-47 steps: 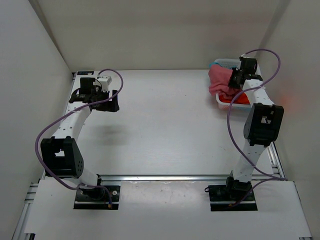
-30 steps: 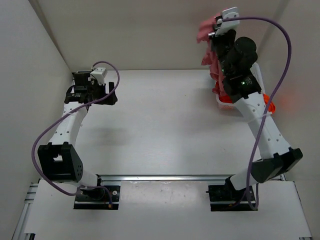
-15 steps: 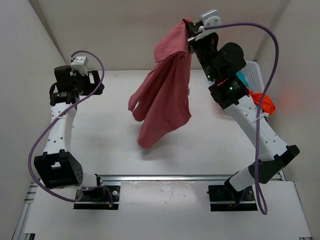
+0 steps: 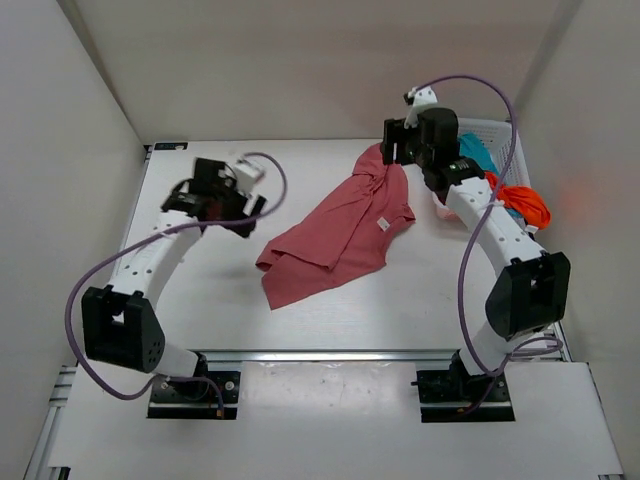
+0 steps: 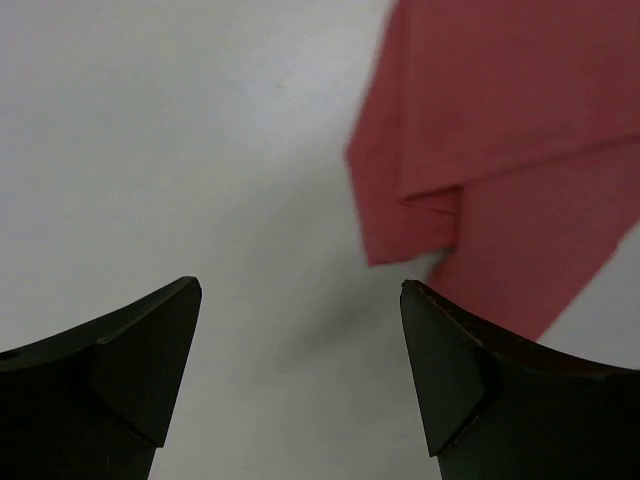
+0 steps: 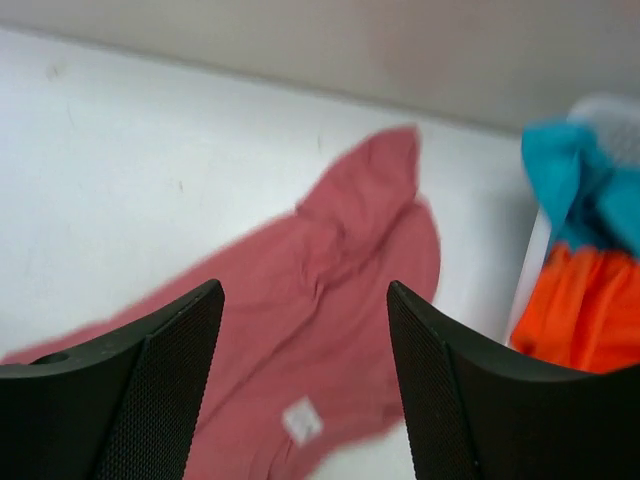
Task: Fold and stack the t-shirts
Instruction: Move the tshirt to the center of the board, then flatten out the tshirt
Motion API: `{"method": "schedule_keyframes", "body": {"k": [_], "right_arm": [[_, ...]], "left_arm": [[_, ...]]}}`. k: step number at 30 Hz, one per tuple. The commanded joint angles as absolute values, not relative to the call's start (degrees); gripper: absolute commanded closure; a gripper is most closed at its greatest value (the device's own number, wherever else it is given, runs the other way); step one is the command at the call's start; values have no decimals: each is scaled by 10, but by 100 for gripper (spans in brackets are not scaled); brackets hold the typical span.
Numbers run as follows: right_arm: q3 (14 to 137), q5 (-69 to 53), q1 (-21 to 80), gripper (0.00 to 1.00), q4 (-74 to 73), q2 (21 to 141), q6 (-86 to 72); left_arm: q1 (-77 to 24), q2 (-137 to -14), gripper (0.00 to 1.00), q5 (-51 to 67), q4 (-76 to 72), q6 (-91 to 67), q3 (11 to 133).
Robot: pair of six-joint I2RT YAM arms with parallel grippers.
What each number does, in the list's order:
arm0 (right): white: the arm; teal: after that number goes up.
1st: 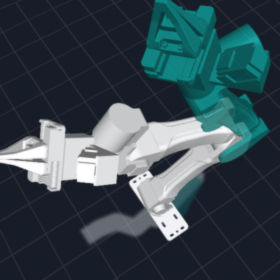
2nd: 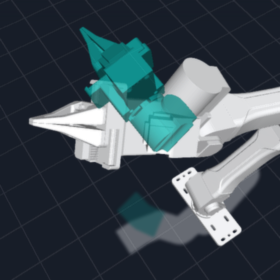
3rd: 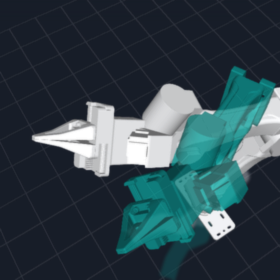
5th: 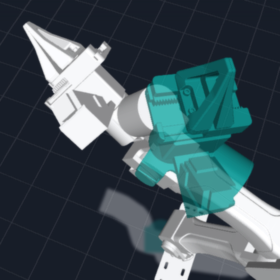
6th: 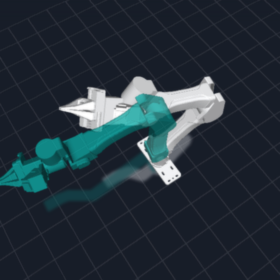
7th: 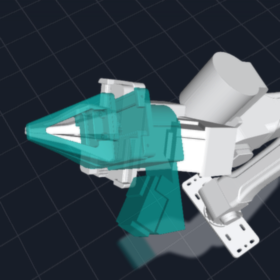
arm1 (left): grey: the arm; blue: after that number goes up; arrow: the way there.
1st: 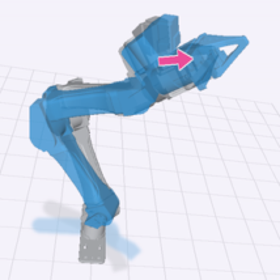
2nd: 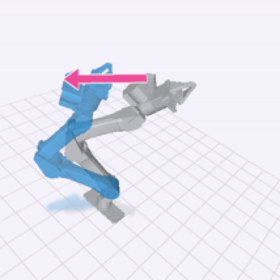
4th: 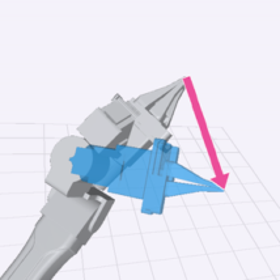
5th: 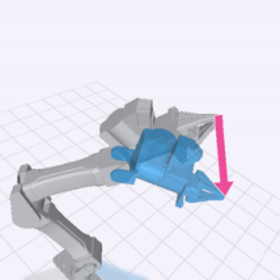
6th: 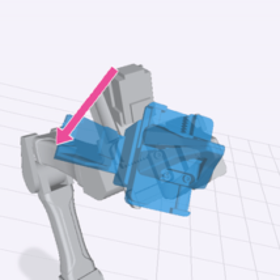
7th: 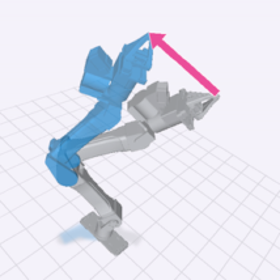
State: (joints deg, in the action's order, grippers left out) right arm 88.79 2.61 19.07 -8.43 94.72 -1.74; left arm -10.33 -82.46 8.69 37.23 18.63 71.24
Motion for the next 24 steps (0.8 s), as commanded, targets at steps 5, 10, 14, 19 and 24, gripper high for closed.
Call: {"method": "schedule_keyframes", "body": {"k": [5,10,14,19,24], "right_arm": [[750,5,185,39,-76,834,-69],[651,5,186,41,-69,785,-105],[579,8,179,42,-67,737,-125],[532,16,164,43,-75,685,-127],[497,4,154,44,-70,650,-136]], "left_arm": [[-274,-834,14,43,396,276,691],[-368,-930,15,97,369,245,772],[-428,-1007,16,117,350,229,802],[-436,-1075,25,125,353,187,823],[-426,-1079,30,56,323,192,813]]}}
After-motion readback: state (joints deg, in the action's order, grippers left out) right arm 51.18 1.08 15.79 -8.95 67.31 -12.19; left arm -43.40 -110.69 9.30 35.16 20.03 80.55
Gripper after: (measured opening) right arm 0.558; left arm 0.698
